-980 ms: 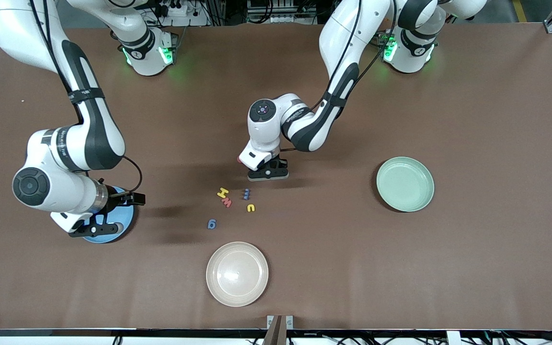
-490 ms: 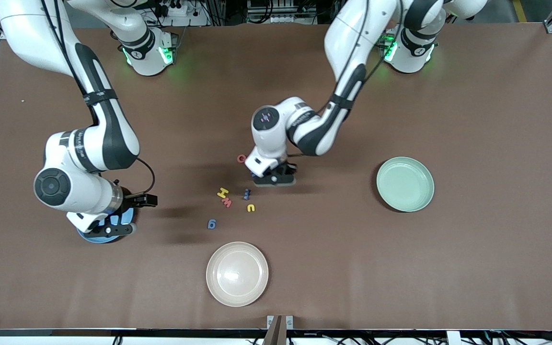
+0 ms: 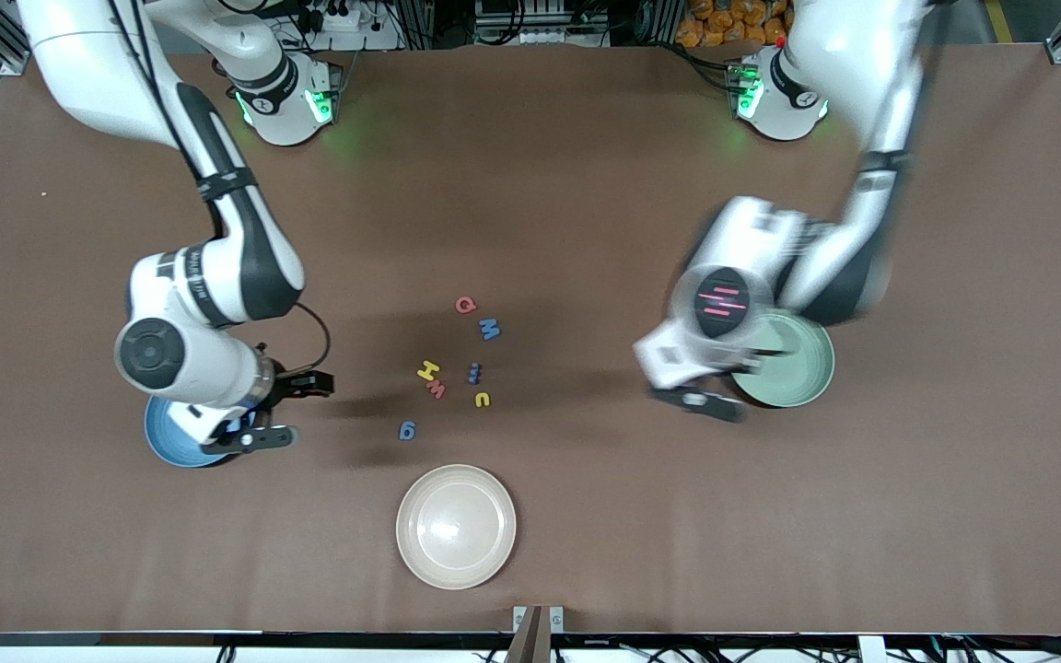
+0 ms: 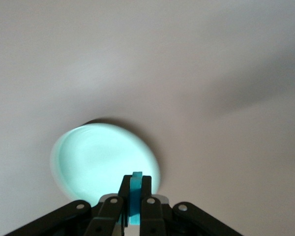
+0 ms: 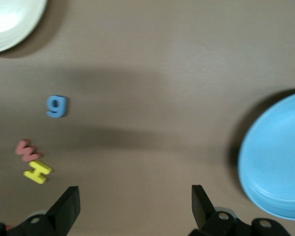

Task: Sort upper and lower case letters into plates
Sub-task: 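Open the left gripper over the green plate while the right gripper reaches letters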

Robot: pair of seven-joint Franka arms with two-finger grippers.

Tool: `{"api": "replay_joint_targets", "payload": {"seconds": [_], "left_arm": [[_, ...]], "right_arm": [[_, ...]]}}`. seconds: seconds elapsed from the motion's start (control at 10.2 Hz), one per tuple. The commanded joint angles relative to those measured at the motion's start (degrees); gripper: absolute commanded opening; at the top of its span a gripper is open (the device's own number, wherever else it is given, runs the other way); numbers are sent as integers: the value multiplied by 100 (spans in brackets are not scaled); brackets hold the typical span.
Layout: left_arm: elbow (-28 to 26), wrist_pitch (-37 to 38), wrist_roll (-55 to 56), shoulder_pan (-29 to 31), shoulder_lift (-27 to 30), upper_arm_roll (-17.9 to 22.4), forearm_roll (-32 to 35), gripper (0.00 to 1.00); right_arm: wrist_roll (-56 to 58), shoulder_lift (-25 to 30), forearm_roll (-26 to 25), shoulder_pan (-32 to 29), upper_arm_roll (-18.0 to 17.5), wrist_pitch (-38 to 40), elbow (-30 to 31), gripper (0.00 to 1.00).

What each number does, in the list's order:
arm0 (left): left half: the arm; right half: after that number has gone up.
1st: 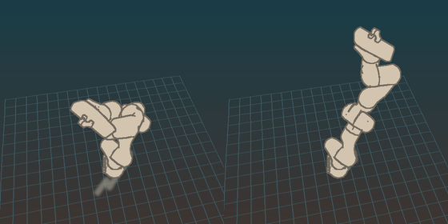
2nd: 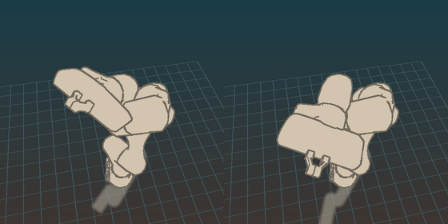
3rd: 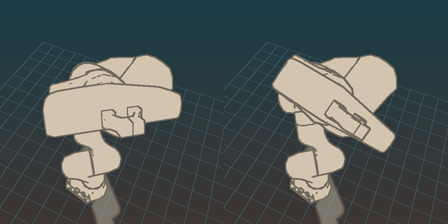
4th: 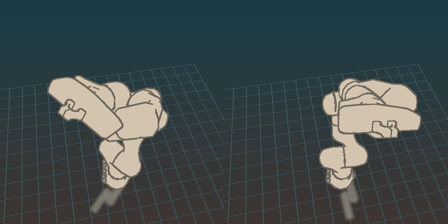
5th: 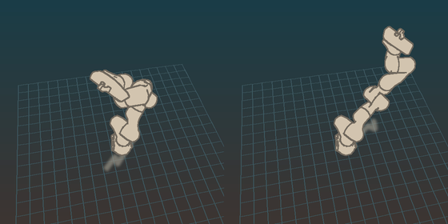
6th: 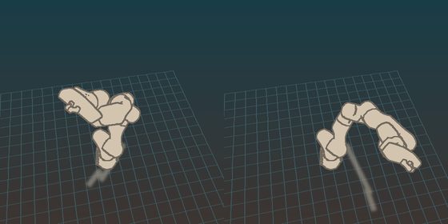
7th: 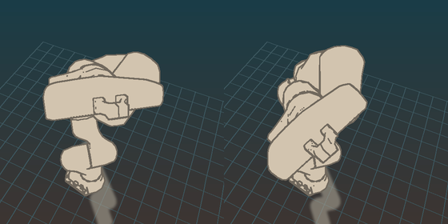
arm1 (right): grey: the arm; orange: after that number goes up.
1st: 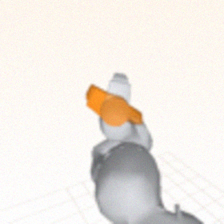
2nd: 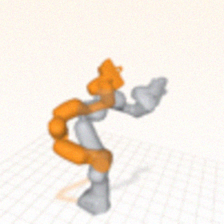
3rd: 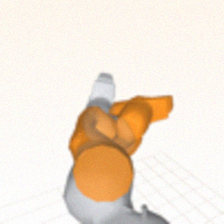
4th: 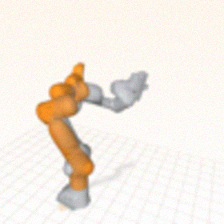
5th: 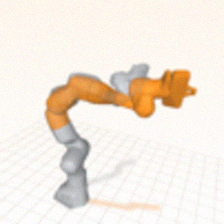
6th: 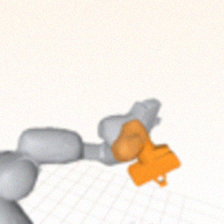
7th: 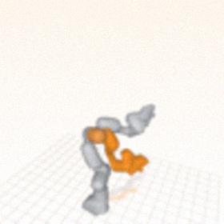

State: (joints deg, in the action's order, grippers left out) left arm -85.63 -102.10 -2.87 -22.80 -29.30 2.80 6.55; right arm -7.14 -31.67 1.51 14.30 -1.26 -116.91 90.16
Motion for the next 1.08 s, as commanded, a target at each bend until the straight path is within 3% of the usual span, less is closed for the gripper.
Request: {"api": "replay_joint_targets", "payload": {"seconds": [0.0,0.2,0.29,0.49,0.69,0.98], "left_arm": [[-1005,-161,-1431,1290,477,-340,-241,0],[-2013,-895,-1498,1996,766,-796,-417,0],[-2541,-1500,-1506,2208,803,-824,-775,0],[-2836,-2023,-1349,2175,690,-851,-927,0],[-2837,-2025,-929,2175,645,-947,-1138,99],[-2749,-1850,595,2166,715,-1402,-1130,100]], "right_arm": [[-104,-146,25,640,38,-243,-121,100],[10,-374,-2,1029,39,-647,-157,100],[124,-532,-10,1187,39,-814,-165,100],[63,-805,7,1478,38,-1245,-261,100],[456,-1042,-37,1400,39,-1438,-280,100],[1598,-1166,-28,1330,56,-1554,-236,100]]}}
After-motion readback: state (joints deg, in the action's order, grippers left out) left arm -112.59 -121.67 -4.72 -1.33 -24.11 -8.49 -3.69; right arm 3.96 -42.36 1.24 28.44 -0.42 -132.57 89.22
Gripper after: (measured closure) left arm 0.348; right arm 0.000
